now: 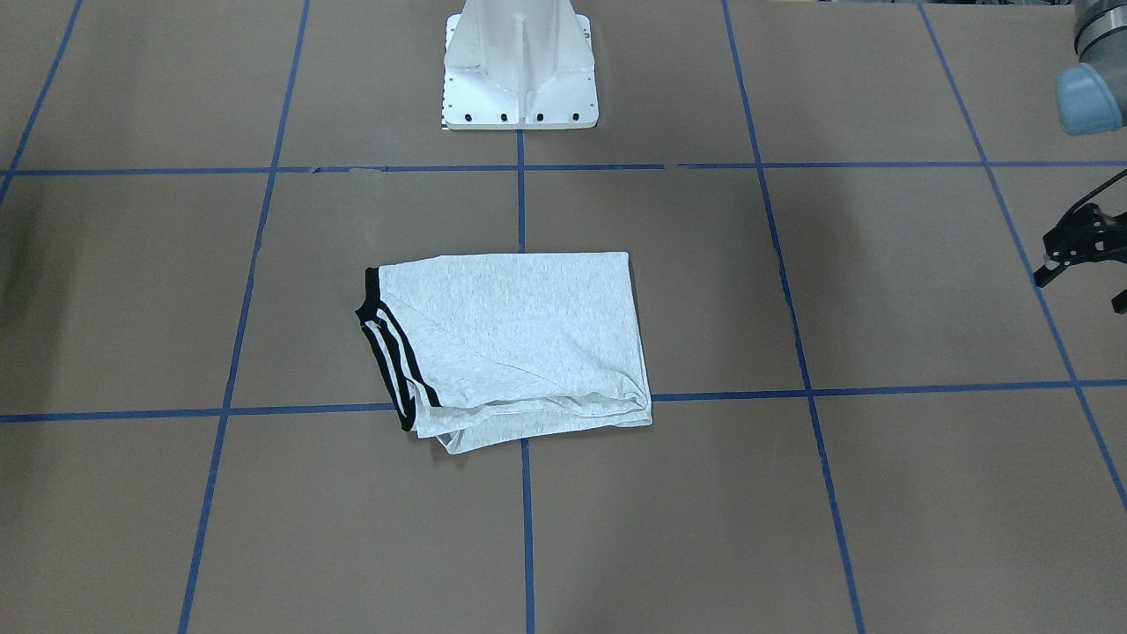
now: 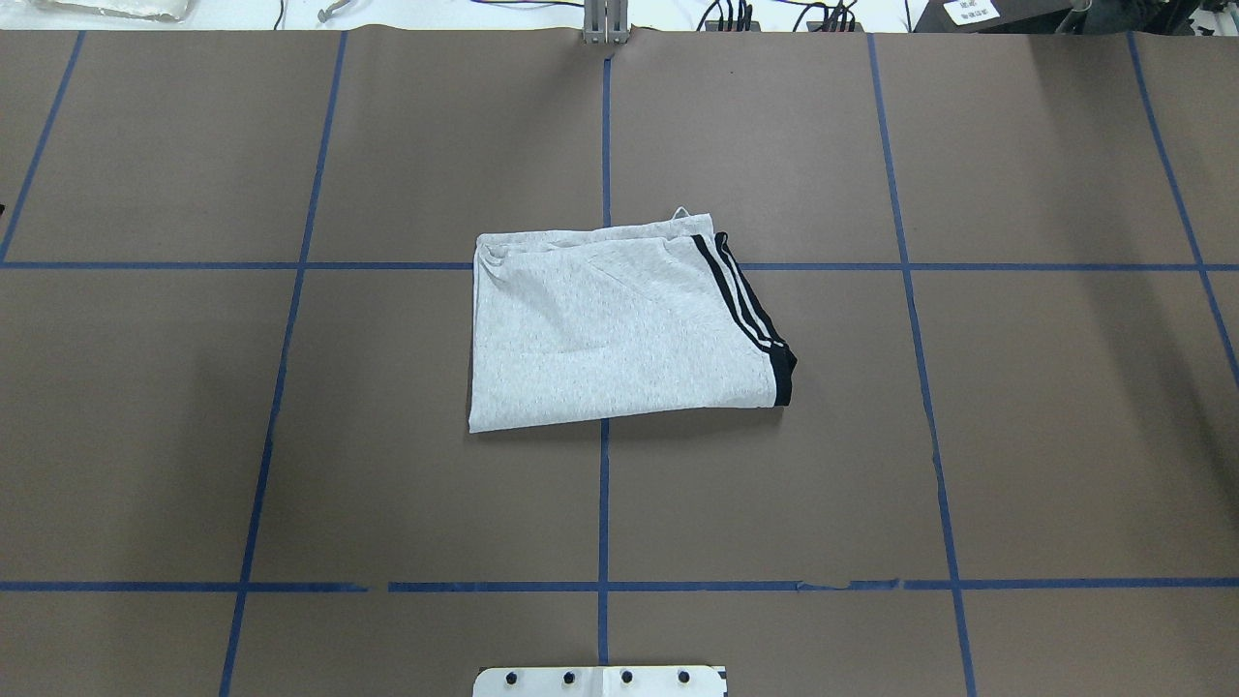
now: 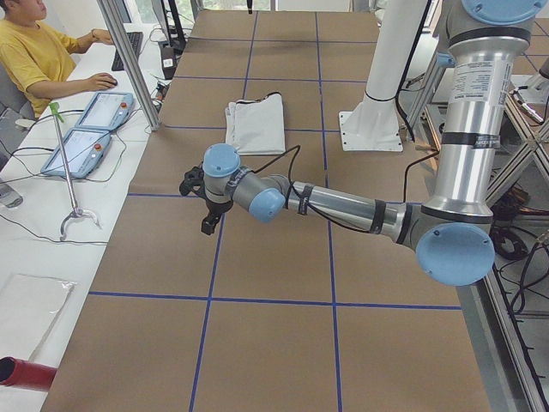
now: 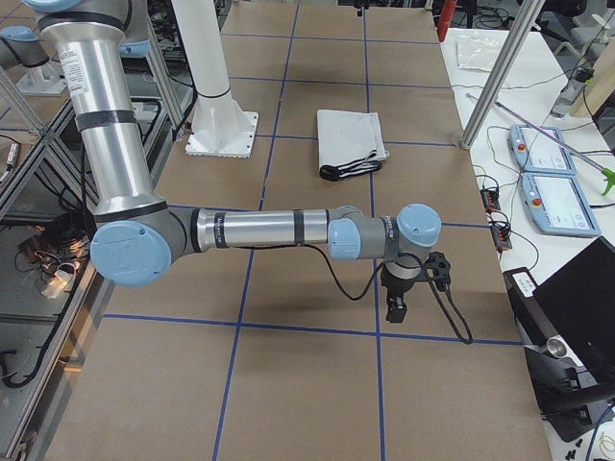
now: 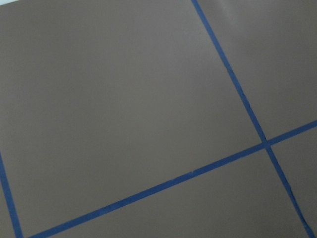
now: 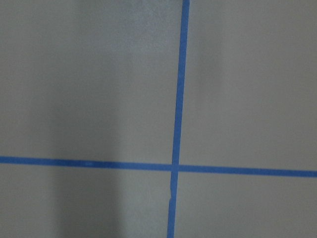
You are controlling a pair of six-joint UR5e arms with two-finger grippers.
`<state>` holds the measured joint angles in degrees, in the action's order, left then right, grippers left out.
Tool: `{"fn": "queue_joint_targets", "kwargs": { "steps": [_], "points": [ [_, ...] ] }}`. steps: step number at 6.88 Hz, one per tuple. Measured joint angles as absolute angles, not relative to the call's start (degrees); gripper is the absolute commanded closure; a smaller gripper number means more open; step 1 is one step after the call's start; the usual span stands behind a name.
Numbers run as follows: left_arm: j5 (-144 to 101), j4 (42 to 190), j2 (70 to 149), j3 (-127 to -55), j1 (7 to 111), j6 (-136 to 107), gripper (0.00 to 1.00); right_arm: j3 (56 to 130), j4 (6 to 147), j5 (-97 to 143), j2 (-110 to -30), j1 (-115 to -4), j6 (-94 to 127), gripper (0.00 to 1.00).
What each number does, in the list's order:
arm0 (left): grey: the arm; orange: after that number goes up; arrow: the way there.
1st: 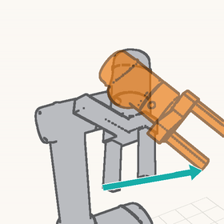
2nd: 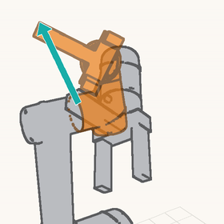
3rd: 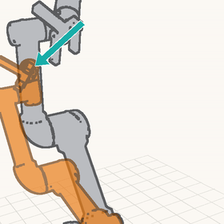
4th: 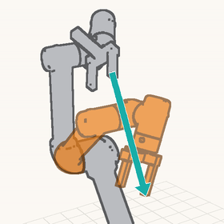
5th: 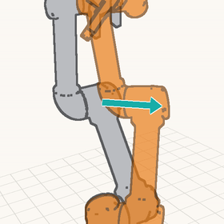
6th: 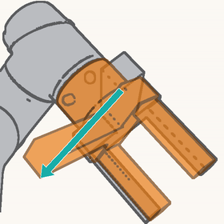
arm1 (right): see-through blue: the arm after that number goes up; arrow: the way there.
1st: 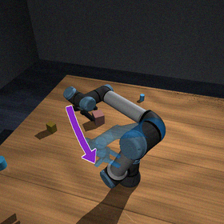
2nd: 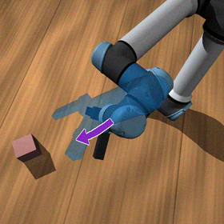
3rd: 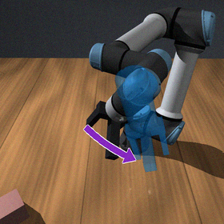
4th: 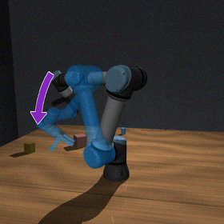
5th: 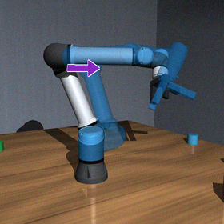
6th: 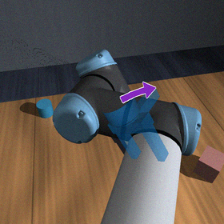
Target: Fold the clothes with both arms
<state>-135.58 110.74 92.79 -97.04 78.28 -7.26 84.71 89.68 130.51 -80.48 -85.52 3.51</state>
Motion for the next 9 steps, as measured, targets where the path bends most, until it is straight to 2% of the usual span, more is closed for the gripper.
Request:
{"fn": "queue_joint_targets", "kwargs": {
  "steps": [2, 3, 7, 9],
  "points": [
    [-135.01, 105.62, 91.43, -97.79, 83.37, -0.40, 0.01, 93.05, 90.05, 131.85, -87.54, -85.59, 3.84, 0.00],
    [-133.61, 104.37, 91.27, -97.79, 84.57, 2.59, 0.01, 94.68, 90.06, 132.66, -88.95, -85.60, 3.89, 0.00],
    [-130.87, 102.45, 89.79, -98.19, 86.20, 5.22, 0.00, 95.99, 89.66, 134.19, -89.36, -84.66, 3.37, 0.00],
    [-130.88, 102.44, 88.04, -100.94, 86.26, 3.70, 0.01, 95.85, 89.40, 133.29, -89.41, -83.17, 3.91, 0.00]
  ]
}}
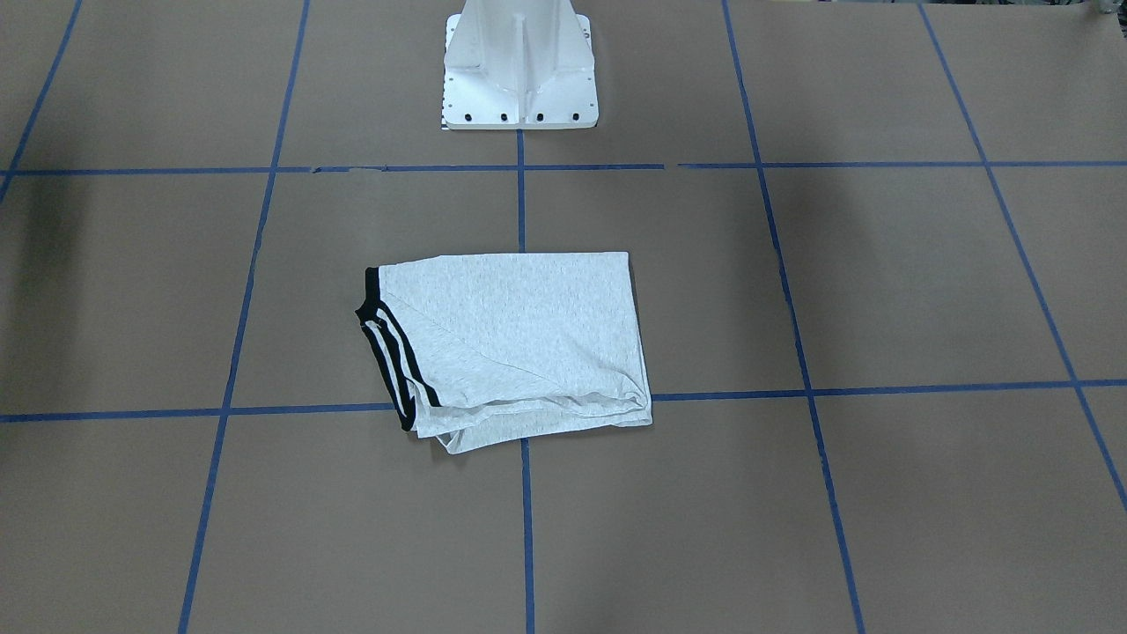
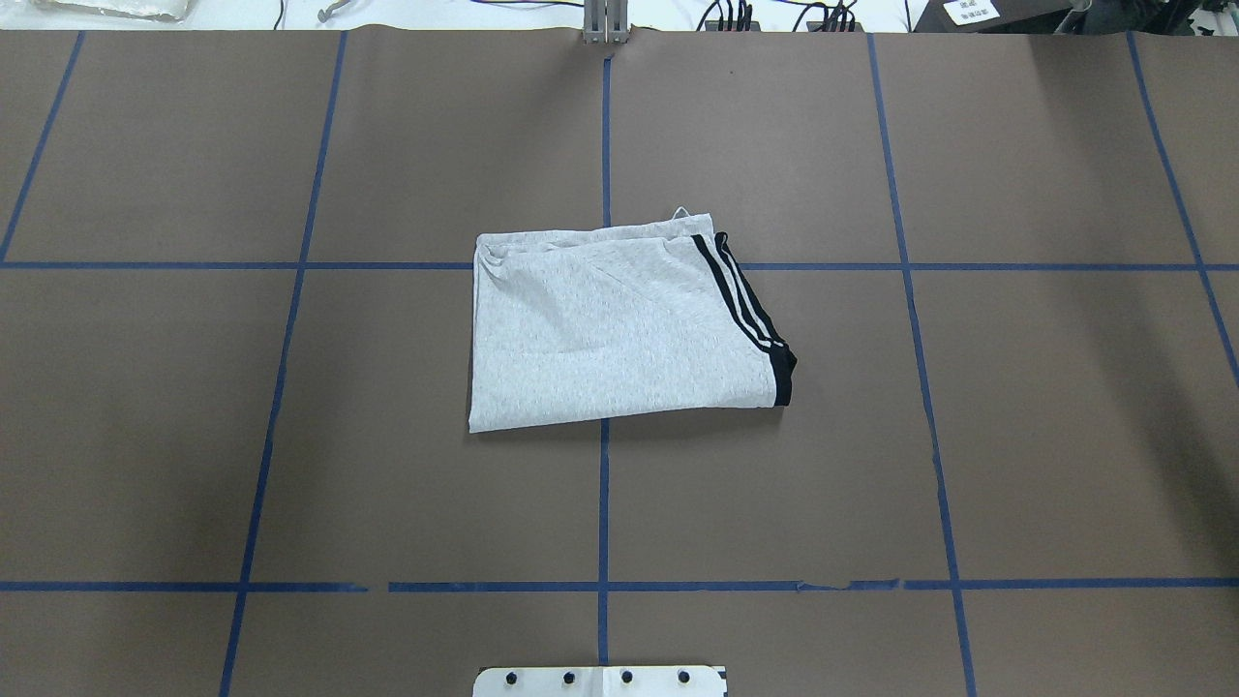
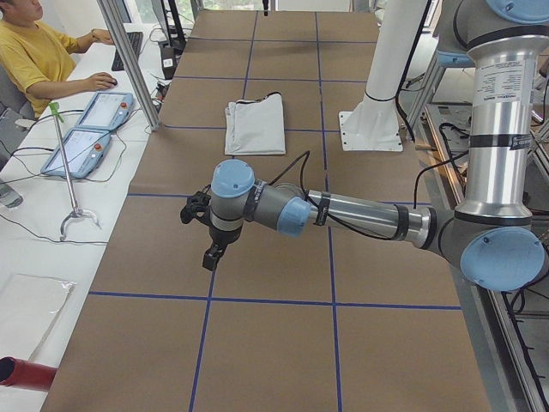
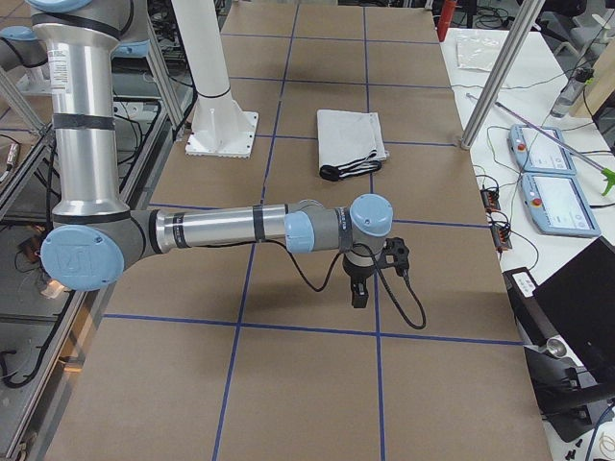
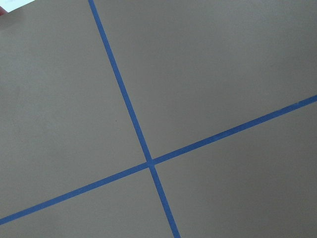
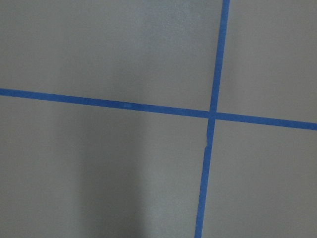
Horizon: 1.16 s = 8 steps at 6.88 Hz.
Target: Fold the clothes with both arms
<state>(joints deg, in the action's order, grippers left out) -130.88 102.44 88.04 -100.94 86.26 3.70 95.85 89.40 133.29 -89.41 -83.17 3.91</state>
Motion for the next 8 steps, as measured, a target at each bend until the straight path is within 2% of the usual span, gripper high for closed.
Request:
{"fn": "queue_joint_targets", "kwargs": {
  "steps": [8],
  "points": [
    [-130.94, 103.50, 87.57, -101.54, 85.97, 0.86, 0.00, 94.15, 89.28, 132.30, -89.41, -82.74, 4.14, 0.00]
  ]
}}
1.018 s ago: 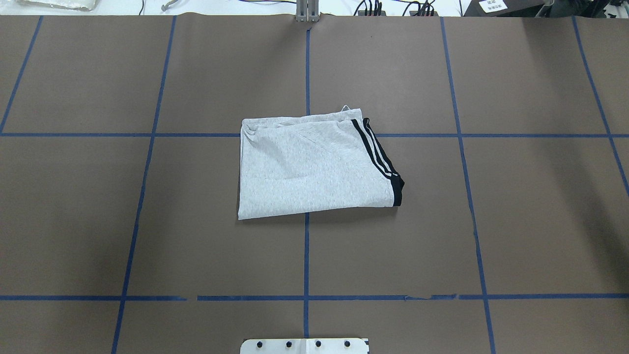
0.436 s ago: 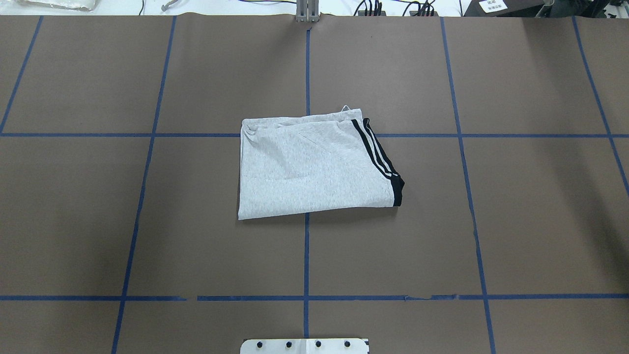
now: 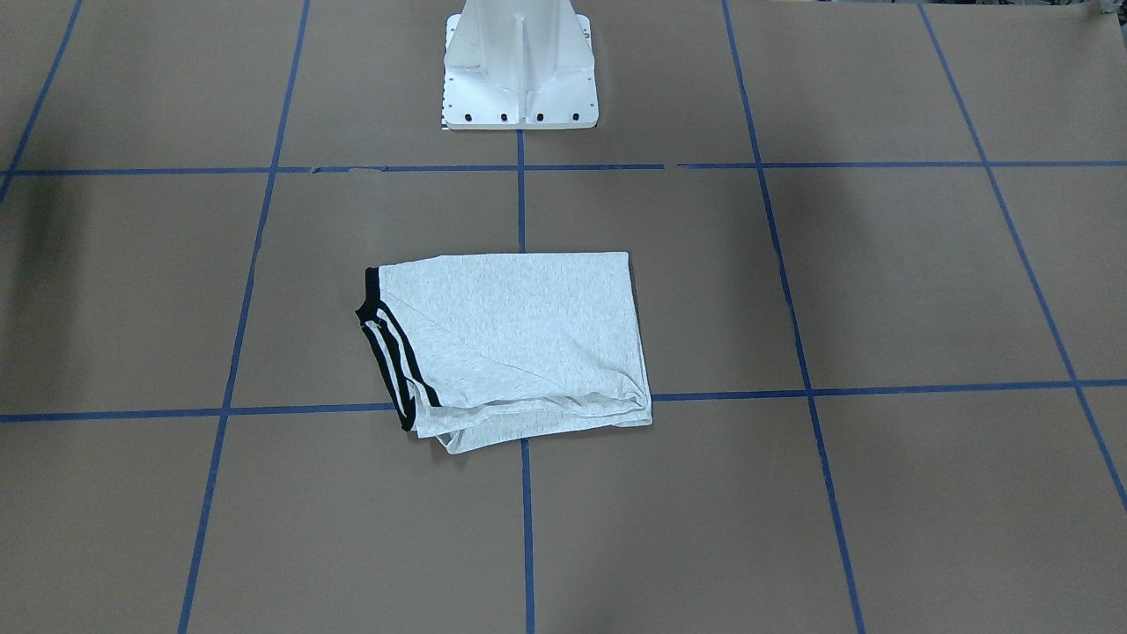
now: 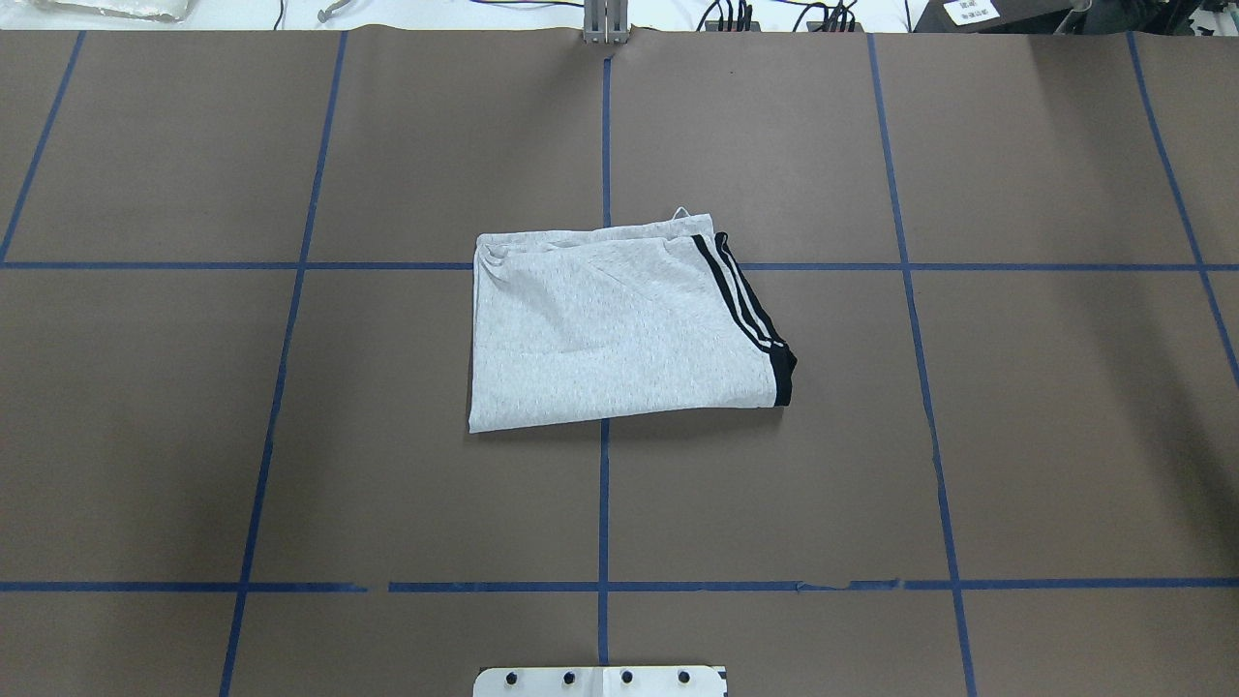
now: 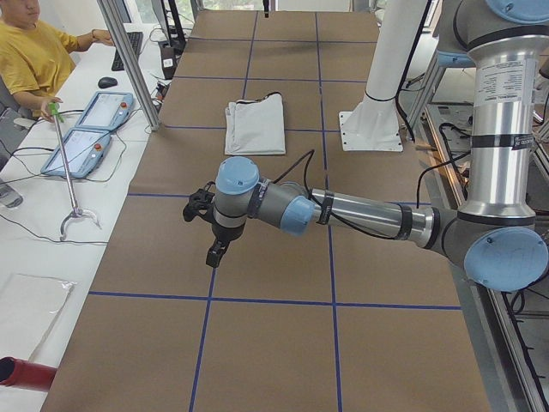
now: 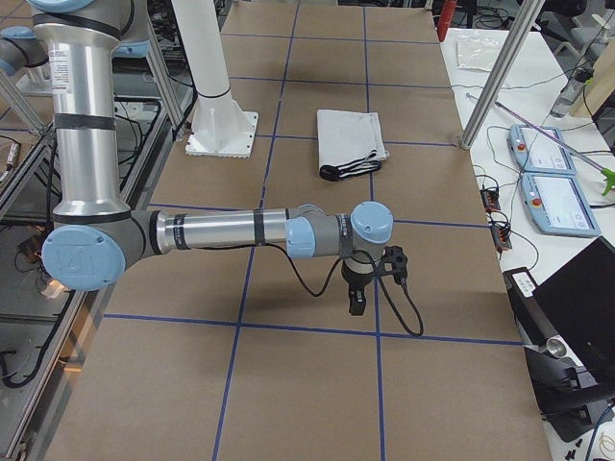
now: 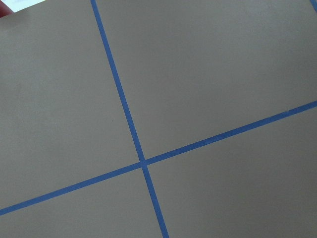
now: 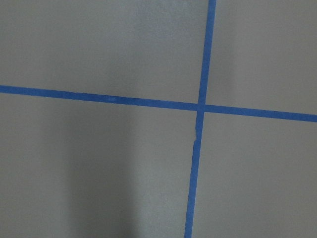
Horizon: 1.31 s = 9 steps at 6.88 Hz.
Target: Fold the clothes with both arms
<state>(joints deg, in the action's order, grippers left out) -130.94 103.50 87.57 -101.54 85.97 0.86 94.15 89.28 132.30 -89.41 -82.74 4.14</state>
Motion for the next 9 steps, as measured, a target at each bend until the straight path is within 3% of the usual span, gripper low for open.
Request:
{"fn": "queue_joint_targets", "kwargs": {
  "steps": [9],
  "points": [
    [-137.68, 103.36, 88.36, -101.03, 85.87, 0.98, 0.00, 93.82, 83.39, 134.06, -88.86, -82.44, 10.03, 0.00]
  ]
}}
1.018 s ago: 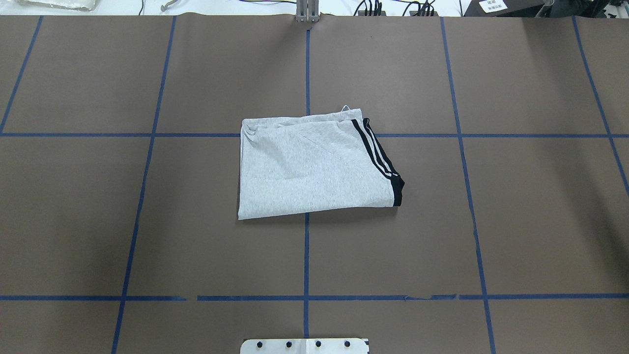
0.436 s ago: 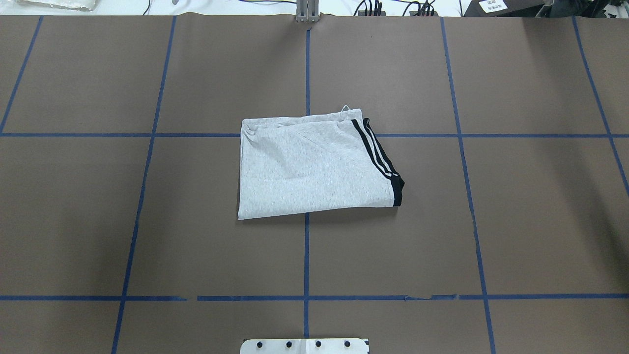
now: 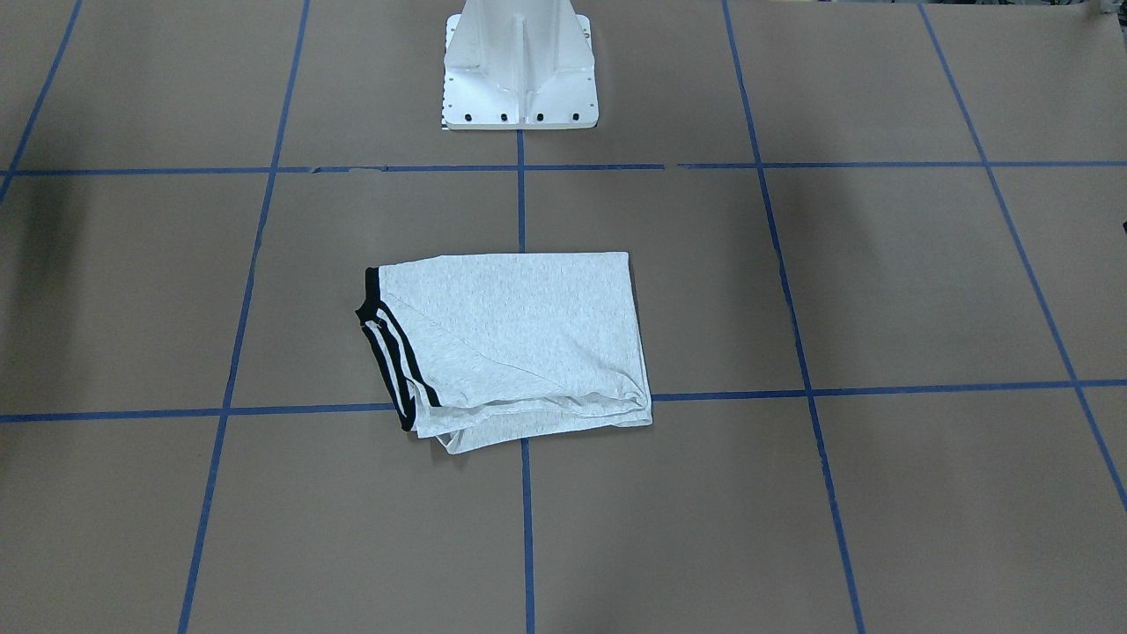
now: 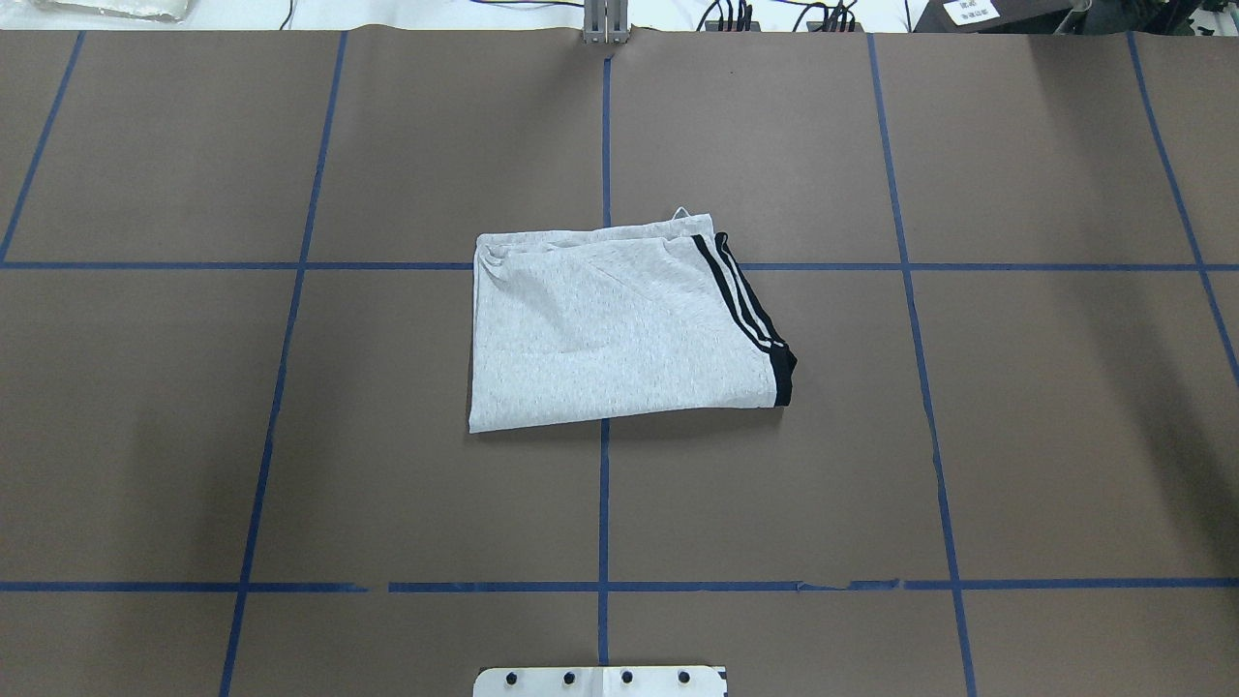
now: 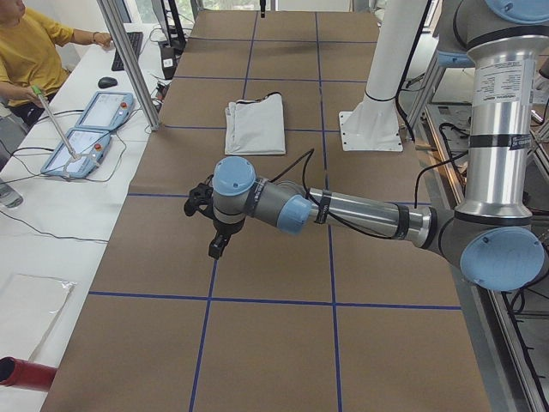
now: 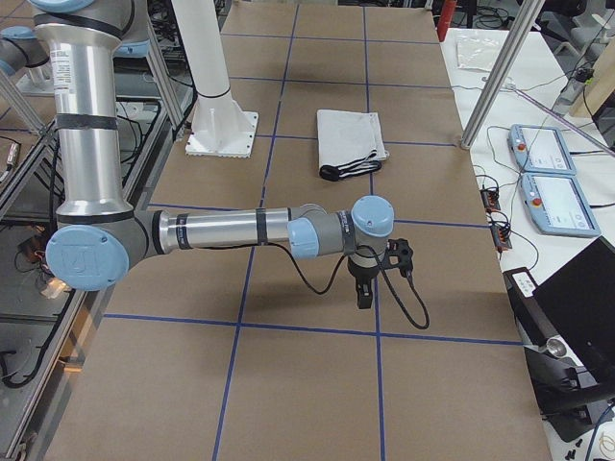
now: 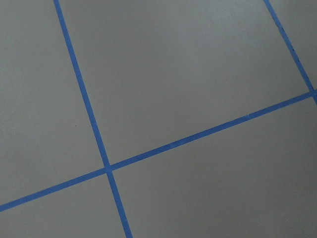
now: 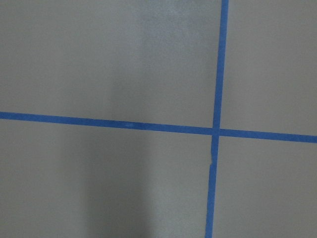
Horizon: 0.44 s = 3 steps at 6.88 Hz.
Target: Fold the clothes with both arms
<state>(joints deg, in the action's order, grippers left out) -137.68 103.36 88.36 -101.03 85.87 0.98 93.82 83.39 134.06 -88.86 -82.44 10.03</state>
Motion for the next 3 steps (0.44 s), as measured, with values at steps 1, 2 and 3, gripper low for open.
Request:
{"fn": "queue_joint_targets", "kwargs": {
  "steps": [1, 2, 3],
  "points": [
    [-137.73, 103.36, 88.34, -100.96, 85.87, 1.02, 0.00, 93.93, 83.00, 134.83, -89.01, -82.44, 10.82, 0.00],
    [-137.69, 103.36, 88.34, -100.93, 85.87, 1.04, 0.00, 93.99, 82.79, 135.12, -89.07, -82.44, 11.07, 0.00],
    [-137.66, 103.36, 88.33, -100.91, 85.87, 1.05, 0.00, 94.04, 82.68, 135.22, -89.15, -82.45, 11.07, 0.00]
  ]
}}
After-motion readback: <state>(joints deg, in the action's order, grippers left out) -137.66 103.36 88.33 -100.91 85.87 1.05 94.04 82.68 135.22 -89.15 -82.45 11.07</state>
